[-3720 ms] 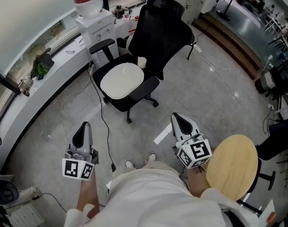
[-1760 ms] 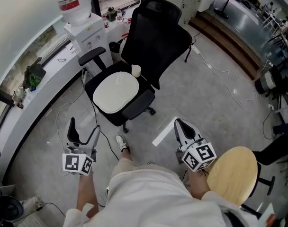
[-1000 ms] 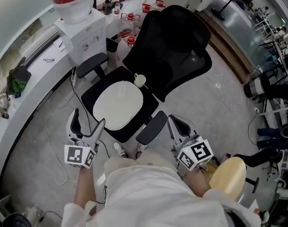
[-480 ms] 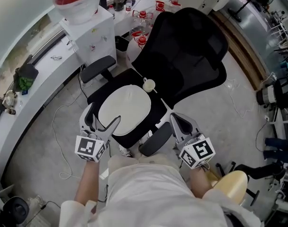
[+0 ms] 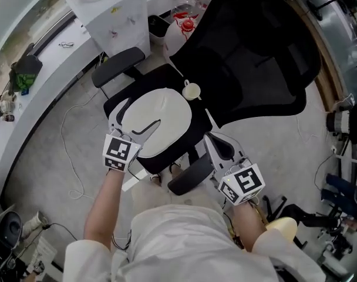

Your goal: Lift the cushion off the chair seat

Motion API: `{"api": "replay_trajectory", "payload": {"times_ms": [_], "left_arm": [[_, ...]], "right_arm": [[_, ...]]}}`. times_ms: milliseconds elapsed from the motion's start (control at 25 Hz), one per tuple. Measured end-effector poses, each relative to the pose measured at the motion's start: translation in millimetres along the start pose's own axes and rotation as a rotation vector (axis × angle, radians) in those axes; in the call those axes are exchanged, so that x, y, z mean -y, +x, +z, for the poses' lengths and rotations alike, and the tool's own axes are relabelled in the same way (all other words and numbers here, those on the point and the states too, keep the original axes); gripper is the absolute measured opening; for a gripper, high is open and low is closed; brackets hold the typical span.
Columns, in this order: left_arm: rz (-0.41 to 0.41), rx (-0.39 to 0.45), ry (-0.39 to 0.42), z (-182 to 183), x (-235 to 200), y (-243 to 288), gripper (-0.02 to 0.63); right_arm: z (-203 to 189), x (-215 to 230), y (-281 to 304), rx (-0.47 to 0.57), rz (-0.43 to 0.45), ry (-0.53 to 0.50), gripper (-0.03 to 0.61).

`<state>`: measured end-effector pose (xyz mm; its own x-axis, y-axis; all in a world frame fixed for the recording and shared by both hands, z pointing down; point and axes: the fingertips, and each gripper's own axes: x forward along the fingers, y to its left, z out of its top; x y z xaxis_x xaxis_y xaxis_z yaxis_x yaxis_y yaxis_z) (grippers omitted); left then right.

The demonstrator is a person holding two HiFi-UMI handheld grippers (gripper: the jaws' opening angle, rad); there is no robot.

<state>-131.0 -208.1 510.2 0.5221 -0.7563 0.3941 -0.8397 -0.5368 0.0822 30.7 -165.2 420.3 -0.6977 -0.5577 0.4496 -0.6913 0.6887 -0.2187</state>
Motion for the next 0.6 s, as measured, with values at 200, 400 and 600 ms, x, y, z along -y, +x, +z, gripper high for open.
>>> {"api": "replay_trajectory", "payload": {"times_ms": [200, 400, 600], "left_arm": [[-0.025, -0.154, -0.019, -85, -13, 62, 0.462], [-0.063, -0.261, -0.060, -146, -11, 110, 0.462], [-0.118, -0.351, -0.027, -190, -7, 152, 0.462]], "right_arm": [[-45, 21, 43, -0.053, 0.037, 0.049, 0.003], [-86, 39, 66, -0.095, 0.058, 0.091, 0.003], [-129, 54, 73, -0.140, 0.061, 0.149, 0.003]]}}
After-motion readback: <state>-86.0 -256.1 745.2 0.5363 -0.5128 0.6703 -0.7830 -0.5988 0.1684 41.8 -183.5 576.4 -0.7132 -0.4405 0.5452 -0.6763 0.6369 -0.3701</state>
